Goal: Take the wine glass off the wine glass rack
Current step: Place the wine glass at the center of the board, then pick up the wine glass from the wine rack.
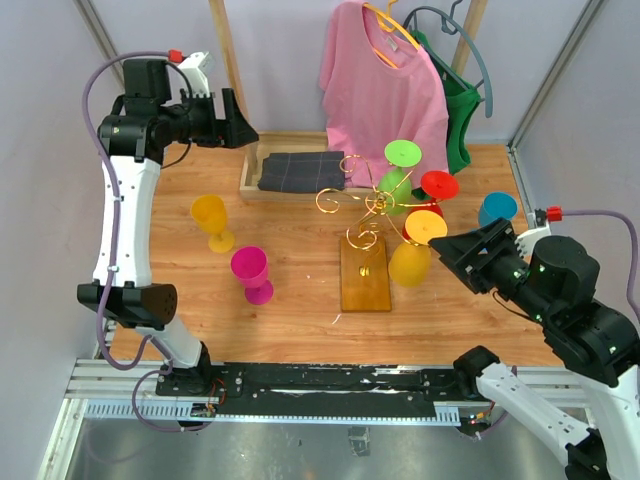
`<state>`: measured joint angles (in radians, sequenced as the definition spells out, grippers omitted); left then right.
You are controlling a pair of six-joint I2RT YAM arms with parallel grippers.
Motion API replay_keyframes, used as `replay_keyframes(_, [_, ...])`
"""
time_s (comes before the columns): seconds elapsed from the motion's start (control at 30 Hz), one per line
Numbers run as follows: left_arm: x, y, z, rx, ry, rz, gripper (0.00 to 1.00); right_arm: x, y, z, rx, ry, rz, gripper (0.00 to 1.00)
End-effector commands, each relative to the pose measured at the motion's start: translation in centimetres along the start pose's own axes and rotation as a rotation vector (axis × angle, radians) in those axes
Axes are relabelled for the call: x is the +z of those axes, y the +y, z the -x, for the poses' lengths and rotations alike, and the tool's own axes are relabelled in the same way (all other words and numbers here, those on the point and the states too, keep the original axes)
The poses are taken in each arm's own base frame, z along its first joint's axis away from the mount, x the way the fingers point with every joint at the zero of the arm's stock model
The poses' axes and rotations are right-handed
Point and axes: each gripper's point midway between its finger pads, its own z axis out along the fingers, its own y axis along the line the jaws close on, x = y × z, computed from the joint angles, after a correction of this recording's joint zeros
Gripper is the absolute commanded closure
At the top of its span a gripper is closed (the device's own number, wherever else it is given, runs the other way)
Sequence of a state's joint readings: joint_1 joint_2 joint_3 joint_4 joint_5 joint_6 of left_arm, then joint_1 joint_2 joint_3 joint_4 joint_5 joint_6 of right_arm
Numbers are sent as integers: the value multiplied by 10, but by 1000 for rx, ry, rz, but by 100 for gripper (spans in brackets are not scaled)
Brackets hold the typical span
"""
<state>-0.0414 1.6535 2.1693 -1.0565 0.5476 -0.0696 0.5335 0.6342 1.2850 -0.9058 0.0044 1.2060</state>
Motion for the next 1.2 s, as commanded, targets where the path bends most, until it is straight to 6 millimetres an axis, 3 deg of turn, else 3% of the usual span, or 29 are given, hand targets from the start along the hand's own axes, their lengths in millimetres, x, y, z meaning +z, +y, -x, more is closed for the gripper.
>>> replay_keyframes(0.0, [0, -35, 17, 40, -57, -96, 14, 0, 8, 17, 70, -96, 38, 44])
replay_keyframes(0.57, [7, -33, 7, 22, -26, -91, 14, 9, -8, 23, 127, -156, -1, 55])
replay_keyframes(0.87, [9, -35, 5, 25, -20, -96, 14, 11, -5, 34, 124, -205, -2, 61])
replay_keyframes(1.17, [10, -33, 4, 32, -16, -93, 14, 25, -5, 27, 158, -178, 14, 63])
